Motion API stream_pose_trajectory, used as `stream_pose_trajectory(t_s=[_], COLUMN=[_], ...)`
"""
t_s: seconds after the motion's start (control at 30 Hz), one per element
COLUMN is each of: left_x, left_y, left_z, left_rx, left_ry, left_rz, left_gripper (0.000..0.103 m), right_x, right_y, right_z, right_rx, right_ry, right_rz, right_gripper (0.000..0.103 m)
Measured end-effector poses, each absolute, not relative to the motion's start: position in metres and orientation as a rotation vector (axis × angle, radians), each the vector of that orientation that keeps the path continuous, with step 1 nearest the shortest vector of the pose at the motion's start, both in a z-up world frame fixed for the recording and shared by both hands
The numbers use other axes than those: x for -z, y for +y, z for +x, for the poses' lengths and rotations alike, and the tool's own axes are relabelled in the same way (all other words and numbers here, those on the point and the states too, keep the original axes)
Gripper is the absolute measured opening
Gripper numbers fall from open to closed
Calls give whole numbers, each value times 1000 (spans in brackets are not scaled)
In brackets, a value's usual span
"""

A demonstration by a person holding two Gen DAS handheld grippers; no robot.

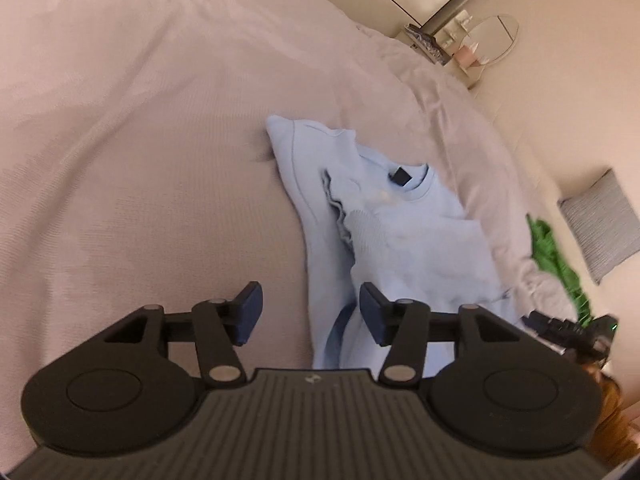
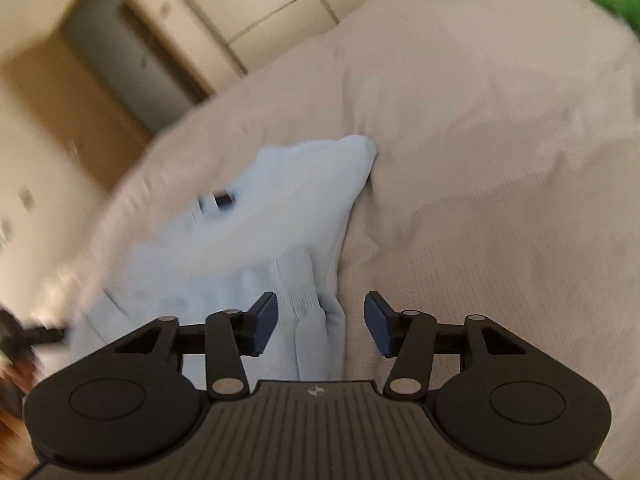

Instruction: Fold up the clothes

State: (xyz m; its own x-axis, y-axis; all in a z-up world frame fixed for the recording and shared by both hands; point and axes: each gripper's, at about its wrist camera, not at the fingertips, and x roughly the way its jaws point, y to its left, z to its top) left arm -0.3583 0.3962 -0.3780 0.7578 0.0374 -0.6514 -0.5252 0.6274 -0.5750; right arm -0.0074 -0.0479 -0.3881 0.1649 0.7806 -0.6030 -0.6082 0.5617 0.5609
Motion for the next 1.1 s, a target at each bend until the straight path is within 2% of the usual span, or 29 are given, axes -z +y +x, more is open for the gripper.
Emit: stream_pose_trajectory(t_s=[0.3,0.37,0.4,0.47,0.5,0.57,0.6,0.63,0.67,0.73,0.77,1.1], left_x=[381,380,380,379,379,379,377,373,367,352,346,299], left_y=[417,416,413,407,405,399,394,387,379,361,357,385], left_z=[-376,-373,-369,-360,-355,-346,-342,-339,-339,-345,-347,-327], left_rx=[-360,-313,-298,-279,-269,-249,-241,-238,-243,-243,-246,-354], left_ry=[561,547,554,586,601,632,647,659,664,632,610,365], left_rz=[-935,-956,-946,-903,-882,-839,-805,-747,-675,-536,-494,-381], left_gripper=[49,56,64,65,62,45,23,7,5,3,3,4], right_x=[390,390,390,391,390,389,388,385,381,369,361,283], right_y=[-32,-30,-29,-25,-22,-17,-14,-11,-10,-9,-11,-13], right_z=[-2,-2,-2,-3,-4,-8,-10,-15,-21,-35,-41,-29], right_rx=[-1055,-1057,-1059,-1069,-1076,-1084,-1084,-1074,-1075,-1079,-1083,-1080], right_ry=[1034,1037,1039,1036,1031,1021,1015,997,968,896,861,529], right_rz=[169,152,143,125,114,83,60,8,-40,-141,-157,-48], right_gripper=[53,53,53,53,53,53,47,38,27,22,9,6])
